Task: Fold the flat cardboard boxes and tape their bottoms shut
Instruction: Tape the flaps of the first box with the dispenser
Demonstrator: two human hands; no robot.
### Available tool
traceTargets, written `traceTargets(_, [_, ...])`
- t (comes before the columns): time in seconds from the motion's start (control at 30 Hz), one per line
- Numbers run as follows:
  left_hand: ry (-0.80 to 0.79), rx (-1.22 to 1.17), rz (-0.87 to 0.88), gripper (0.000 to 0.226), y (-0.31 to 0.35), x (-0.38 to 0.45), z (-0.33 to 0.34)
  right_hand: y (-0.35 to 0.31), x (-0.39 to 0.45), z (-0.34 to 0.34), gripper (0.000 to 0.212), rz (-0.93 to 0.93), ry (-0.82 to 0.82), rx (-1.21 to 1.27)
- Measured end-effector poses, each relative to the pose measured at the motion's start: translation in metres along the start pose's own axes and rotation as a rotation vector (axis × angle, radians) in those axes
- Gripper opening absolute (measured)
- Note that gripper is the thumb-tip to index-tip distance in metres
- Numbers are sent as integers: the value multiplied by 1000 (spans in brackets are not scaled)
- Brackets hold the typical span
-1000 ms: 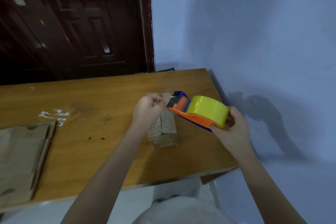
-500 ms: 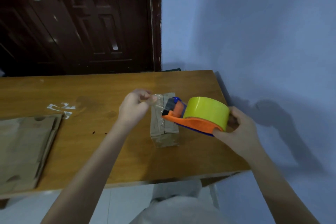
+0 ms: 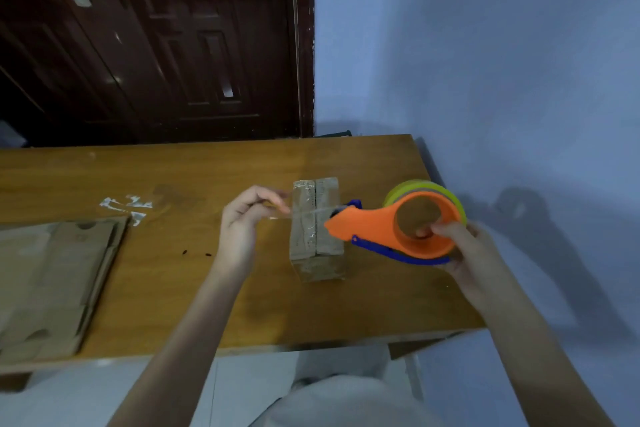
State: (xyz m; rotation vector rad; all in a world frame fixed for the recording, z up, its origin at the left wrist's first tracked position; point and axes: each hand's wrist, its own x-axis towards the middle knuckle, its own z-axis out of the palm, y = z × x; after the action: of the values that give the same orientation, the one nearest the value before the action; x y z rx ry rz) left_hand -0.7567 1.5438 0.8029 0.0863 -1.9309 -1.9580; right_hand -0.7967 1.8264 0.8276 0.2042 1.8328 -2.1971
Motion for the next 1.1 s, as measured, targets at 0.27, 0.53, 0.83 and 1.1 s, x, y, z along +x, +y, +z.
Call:
traceTargets(0.27, [14,-73,-73,24,-26,-12,19,-4,16,15,10,170,118,81])
traceTargets(0.53, [19,27,-286,50,-22,-13,26,-5,20,19,30,258,123,106])
traceTargets(0.83, [-2,159,-434,25,-24,-13,47,-13,15,32,53,109,-42,327])
traceTargets(1.1, [-19,125,-579,25,-16,-12,60,23,13,56,51,-590,75,-110])
